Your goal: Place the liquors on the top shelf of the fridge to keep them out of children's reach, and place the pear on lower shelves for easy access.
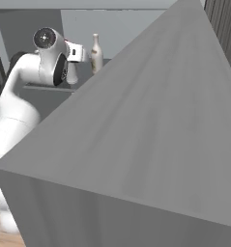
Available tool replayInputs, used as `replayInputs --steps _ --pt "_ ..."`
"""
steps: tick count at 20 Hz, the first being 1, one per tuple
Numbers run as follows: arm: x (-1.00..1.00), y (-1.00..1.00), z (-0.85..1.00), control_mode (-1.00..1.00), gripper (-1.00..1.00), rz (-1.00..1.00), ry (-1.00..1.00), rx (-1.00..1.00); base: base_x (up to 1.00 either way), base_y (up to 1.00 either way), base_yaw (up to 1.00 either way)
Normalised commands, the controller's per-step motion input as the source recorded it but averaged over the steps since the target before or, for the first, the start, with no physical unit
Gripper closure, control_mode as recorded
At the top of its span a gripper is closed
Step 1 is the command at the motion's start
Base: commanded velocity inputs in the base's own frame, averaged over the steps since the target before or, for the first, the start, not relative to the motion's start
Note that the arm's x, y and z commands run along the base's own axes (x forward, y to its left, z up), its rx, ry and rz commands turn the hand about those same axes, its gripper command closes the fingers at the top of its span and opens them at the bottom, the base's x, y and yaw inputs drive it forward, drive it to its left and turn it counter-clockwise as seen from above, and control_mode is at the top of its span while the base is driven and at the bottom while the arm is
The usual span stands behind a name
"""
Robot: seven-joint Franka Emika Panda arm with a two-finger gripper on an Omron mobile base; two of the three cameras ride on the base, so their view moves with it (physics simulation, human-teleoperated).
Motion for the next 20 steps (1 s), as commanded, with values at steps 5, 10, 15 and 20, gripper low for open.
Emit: replayInputs --steps 5,10,15,20 --pt "0.38 0.0 -0.12 -1.0 1.0 0.0 0.0 0.0 0.0 0.0 0.0" --pt "0.33 0.03 -0.14 -1.0 1.0 0.0 0.0 0.0 0.0 0.0 0.0" --pt "0.31 0.08 -0.17 -1.0 1.0 0.0 0.0 -0.01 0.0 0.0 0.0" --pt "0.28 0.17 -0.17 -1.0 -1.0 0.0 0.0 -0.03 0.0 0.0 0.0"
